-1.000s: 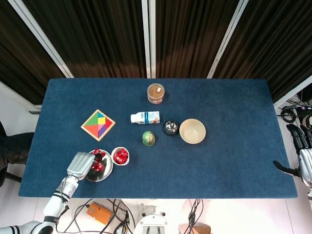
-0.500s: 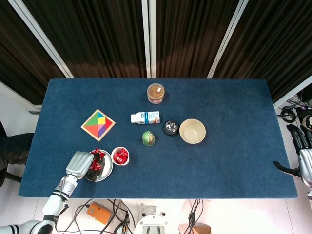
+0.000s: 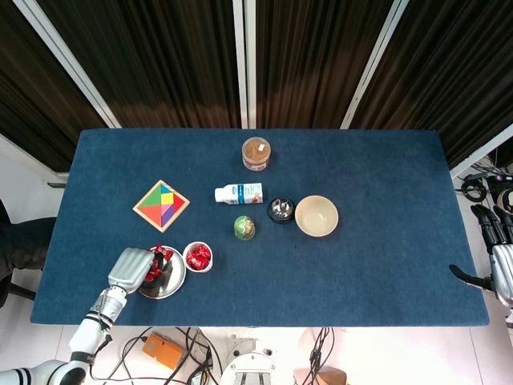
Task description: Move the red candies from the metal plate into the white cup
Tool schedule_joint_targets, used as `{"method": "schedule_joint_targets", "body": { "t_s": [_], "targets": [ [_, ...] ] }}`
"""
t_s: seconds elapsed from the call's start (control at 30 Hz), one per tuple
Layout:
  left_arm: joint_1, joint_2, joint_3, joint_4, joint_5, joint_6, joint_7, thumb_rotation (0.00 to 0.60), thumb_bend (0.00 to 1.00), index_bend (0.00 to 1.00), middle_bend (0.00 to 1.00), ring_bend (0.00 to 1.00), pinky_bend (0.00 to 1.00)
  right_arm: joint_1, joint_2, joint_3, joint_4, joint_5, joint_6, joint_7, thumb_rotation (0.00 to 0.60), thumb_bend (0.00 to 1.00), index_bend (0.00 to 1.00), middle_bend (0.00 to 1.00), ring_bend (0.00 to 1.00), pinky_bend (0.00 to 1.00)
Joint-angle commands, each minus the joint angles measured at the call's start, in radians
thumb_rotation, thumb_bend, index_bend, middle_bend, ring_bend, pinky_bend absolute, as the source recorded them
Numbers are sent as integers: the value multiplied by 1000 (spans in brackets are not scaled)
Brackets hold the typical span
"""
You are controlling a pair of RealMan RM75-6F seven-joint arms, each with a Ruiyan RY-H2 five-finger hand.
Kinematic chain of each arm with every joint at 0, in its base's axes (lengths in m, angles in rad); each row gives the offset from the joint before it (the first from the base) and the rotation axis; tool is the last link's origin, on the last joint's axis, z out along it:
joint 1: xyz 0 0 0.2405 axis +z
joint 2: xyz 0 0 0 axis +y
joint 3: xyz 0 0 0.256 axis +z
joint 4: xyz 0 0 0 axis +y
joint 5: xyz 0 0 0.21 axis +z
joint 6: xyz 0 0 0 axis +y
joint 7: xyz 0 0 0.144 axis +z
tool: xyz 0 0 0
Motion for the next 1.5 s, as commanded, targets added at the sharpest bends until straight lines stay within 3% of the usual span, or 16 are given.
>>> {"method": "schedule_joint_targets", "body": {
  "t_s": [0.03,0.47,0.67,1.0,1.2,1.5],
  "targets": [
    [2,18,-1,-24,19,6,-33,600,348,592,988,948,891,-1,1,0,0,-1,3,0,600,215,0,138,4,133],
    [11,157,-47,-195,181,141,-155,600,338,592,988,949,891,-11,2,-2,-1,-2,17,3,600,216,0,138,4,134],
    [-41,151,-82,-226,186,91,-156,600,335,592,988,949,891,-14,0,-4,2,-1,18,6,600,216,0,138,4,134],
    [-126,70,-125,-210,91,-14,-99,600,320,592,988,949,891,-14,-5,-4,19,8,10,17,600,216,0,138,4,134],
    [-141,51,-118,-210,46,-30,-36,600,238,565,988,949,891,-15,-9,-4,31,14,6,26,600,216,0,138,4,134],
    [-131,46,-106,-225,46,15,3,600,73,410,988,947,891,-13,-11,-3,34,13,3,27,600,216,0,138,4,134]
  ]
}}
